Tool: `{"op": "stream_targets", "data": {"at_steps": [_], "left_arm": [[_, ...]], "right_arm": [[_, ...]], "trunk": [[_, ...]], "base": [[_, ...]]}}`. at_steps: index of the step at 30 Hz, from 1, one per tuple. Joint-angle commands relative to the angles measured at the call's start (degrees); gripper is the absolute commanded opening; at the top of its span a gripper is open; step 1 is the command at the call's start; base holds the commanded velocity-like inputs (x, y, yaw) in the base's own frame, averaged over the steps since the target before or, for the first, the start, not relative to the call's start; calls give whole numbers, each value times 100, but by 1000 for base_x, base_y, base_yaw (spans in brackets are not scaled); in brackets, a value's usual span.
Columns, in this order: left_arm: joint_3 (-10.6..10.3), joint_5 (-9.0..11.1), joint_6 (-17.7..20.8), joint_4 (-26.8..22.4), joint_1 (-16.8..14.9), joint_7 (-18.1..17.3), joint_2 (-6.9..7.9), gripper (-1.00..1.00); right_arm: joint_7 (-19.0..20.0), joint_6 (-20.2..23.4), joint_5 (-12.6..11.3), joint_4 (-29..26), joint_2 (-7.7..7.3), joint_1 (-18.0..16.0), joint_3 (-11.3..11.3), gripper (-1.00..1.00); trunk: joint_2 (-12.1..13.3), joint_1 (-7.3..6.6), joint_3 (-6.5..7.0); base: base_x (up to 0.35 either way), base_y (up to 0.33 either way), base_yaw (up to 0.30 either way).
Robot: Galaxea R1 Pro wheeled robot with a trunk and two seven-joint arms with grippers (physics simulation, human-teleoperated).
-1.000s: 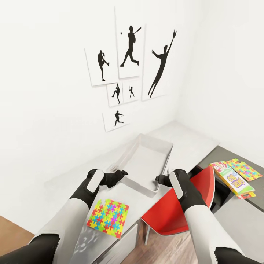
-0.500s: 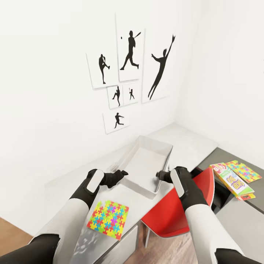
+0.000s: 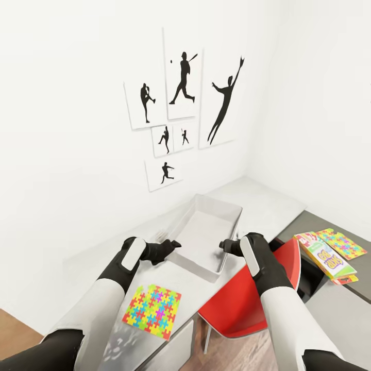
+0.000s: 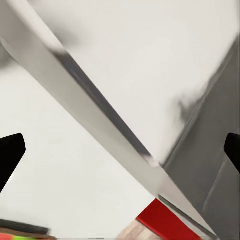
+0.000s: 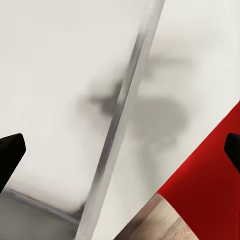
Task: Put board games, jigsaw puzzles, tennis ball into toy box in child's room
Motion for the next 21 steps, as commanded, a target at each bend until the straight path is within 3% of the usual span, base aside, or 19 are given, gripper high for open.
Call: {"op": "stream_targets", "data": {"at_steps": [1, 21], "left_arm": [[28, 60, 43, -9, -4, 53, -6, 100], [77, 70, 642, -60, -4, 31, -6, 100]], "right_arm": [[-49, 16, -61, -6, 4, -5, -11, 100], [-42, 31, -60, -149, -8, 39, -8, 100]], "trunk": [[-12, 4, -3], [-12, 4, 184]], "base": [[0, 0, 0], [0, 0, -10]]}}
